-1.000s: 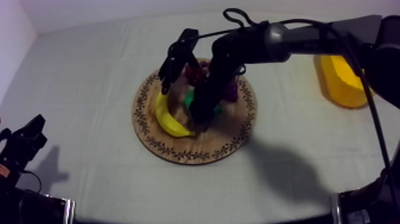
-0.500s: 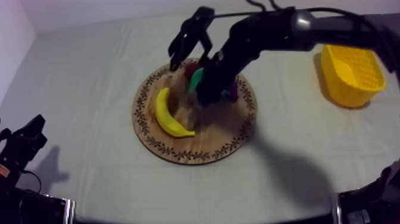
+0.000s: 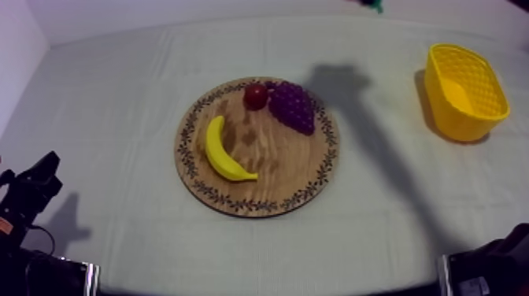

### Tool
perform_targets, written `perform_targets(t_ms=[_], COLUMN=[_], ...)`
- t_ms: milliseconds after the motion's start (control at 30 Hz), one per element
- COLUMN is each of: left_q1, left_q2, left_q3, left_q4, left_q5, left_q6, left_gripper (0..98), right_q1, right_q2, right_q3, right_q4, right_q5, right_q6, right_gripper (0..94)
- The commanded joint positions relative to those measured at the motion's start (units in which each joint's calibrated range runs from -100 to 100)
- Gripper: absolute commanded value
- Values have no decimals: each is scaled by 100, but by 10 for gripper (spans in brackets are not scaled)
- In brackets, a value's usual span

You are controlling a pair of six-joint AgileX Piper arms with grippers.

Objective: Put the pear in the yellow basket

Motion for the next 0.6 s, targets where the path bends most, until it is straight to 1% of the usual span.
perform_targets(t_ms=[0, 100, 267, 367, 500, 567], left_q1=[1, 1, 1, 1, 1, 1], left_q2=[0, 0, 0, 0, 0, 0], left_q3=[2, 2, 2, 2, 2, 2], left_q4=[-2, -2, -2, -2, -2, -2], left_q5=[1, 1, 1, 1, 1, 1], left_q6=[0, 0, 1, 1, -1, 1], left_gripper=[1, 1, 1, 1, 1, 1], right_q1=[657, 1081, 1545, 1714, 1831, 1867], right_q2=[-176, -275, -281, -178, 57, 193], right_q3=[-94, -153, 110, 401, 782, 936], right_q4=[58, 211, 798, 1074, 1325, 1345], right_q5=[-56, -112, -98, -43, 55, 88], right_q6=[-212, -495, -1201, -1531, -1858, -1919], right_gripper=[500, 500, 498, 496, 493, 493])
